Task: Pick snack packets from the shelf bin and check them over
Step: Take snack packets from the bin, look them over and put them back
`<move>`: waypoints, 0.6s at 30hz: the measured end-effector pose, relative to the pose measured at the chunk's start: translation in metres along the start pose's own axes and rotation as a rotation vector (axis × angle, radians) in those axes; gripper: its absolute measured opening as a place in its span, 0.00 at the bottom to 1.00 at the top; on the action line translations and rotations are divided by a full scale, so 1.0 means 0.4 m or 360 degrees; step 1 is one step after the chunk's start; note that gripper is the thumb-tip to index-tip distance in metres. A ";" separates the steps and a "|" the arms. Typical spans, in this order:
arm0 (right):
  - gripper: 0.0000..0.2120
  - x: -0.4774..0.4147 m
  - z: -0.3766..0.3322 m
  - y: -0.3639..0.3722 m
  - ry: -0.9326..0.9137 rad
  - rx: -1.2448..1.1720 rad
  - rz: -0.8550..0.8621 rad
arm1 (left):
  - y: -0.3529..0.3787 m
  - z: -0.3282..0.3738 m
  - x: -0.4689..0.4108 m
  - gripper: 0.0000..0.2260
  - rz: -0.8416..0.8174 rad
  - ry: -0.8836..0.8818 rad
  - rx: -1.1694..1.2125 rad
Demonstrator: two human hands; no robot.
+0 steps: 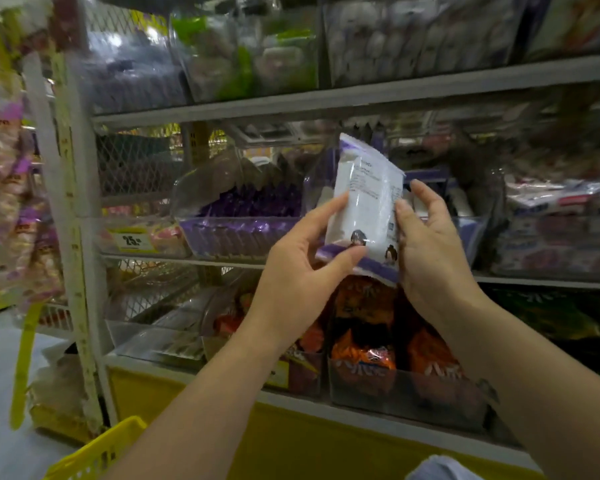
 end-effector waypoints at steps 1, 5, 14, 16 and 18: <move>0.14 -0.012 -0.020 -0.012 -0.0039 0.0079 -0.0023 | 0.009 0.022 -0.013 0.22 0.0059 0.0054 -0.0055; 0.14 -0.060 -0.100 -0.052 -0.0194 0.0617 -0.0296 | 0.043 0.078 -0.079 0.16 0.0201 0.0138 -0.0156; 0.07 -0.214 -0.245 -0.137 -0.0525 0.2522 -0.1082 | 0.124 0.083 -0.270 0.04 0.0134 -0.0028 -0.0344; 0.08 -0.225 -0.226 -0.135 -0.0453 0.2716 -0.1331 | 0.151 0.074 -0.299 0.05 0.0107 -0.0052 -0.0464; 0.09 -0.230 -0.208 -0.131 -0.0476 0.2889 -0.1521 | 0.171 0.064 -0.326 0.04 0.0073 -0.0122 -0.0478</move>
Point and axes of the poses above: each hand's wrist, its own x-axis away from the middle knuckle, its own y-axis out of the palm, z = x × y, the point moved 6 cm from there along -x, towards the middle knuckle, and after that the axes turned 8 degrees about -y, right-handed, at the moved point
